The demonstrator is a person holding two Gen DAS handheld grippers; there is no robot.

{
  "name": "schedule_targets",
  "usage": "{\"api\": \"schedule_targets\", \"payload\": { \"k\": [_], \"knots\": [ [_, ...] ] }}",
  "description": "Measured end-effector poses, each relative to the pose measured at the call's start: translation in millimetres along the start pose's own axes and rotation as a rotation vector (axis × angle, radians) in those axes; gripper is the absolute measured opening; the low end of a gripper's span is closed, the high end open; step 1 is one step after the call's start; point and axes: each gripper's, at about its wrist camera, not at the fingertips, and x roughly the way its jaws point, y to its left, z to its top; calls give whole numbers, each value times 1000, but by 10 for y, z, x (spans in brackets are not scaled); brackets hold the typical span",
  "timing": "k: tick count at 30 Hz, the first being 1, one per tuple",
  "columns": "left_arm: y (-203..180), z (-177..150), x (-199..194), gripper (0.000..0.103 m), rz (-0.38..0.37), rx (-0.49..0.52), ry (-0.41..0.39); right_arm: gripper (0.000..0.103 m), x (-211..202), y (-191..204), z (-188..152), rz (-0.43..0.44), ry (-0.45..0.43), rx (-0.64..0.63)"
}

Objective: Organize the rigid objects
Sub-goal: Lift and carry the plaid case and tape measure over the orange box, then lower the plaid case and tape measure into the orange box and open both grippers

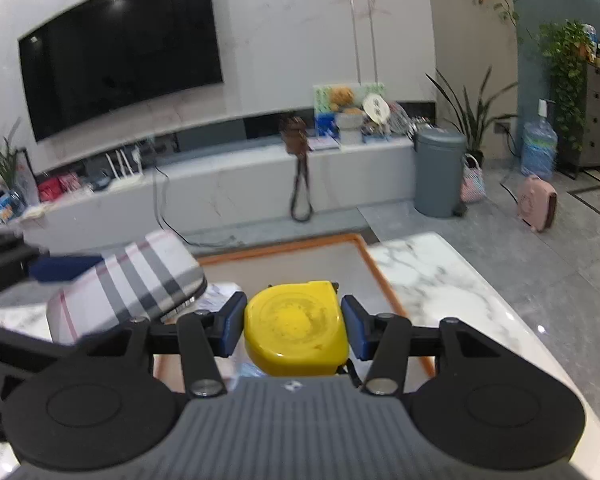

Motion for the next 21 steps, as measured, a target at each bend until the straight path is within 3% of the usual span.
{"api": "schedule_targets", "payload": {
  "k": [21],
  "knots": [
    [-403, 33, 793, 79, -83, 285, 116, 53, 344, -418, -154, -50, 166, -12]
  ]
}}
